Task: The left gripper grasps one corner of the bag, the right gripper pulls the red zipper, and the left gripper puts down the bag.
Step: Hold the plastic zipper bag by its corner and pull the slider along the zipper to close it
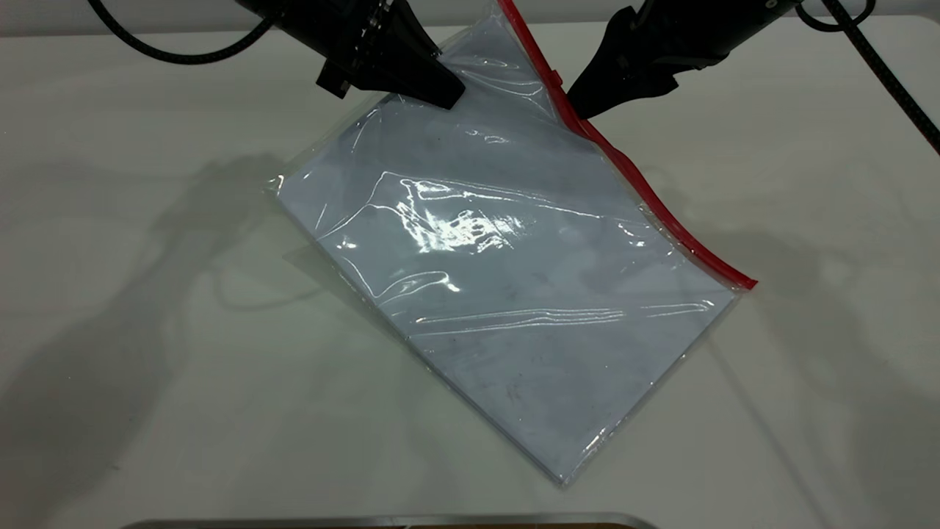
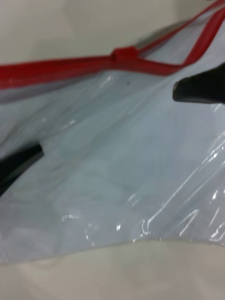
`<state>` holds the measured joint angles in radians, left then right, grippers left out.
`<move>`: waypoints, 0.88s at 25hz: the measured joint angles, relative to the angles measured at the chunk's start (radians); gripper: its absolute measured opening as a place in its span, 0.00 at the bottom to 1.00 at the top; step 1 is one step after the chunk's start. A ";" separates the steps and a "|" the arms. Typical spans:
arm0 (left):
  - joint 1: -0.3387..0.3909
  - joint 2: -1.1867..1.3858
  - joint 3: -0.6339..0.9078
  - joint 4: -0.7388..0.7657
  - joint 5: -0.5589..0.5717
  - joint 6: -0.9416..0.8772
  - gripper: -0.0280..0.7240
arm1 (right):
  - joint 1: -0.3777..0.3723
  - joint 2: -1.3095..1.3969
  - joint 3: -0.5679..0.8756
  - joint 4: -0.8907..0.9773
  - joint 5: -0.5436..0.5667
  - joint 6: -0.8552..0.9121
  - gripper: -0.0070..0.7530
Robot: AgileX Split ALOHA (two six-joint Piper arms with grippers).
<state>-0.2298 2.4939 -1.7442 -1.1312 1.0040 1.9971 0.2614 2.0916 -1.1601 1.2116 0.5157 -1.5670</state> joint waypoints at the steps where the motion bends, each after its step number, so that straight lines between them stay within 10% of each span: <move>1: 0.000 0.000 -0.001 0.000 0.004 0.000 0.11 | 0.000 0.000 0.000 0.008 0.004 -0.009 0.66; 14: 0.000 -0.001 -0.003 -0.015 0.087 0.000 0.11 | 0.000 0.000 0.000 0.236 0.106 -0.230 0.61; 22: -0.006 -0.001 -0.003 -0.031 0.109 0.001 0.11 | 0.000 0.000 0.000 0.263 0.150 -0.271 0.25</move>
<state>-0.2355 2.4928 -1.7473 -1.1621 1.1127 1.9980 0.2614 2.0916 -1.1601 1.4742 0.6653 -1.8381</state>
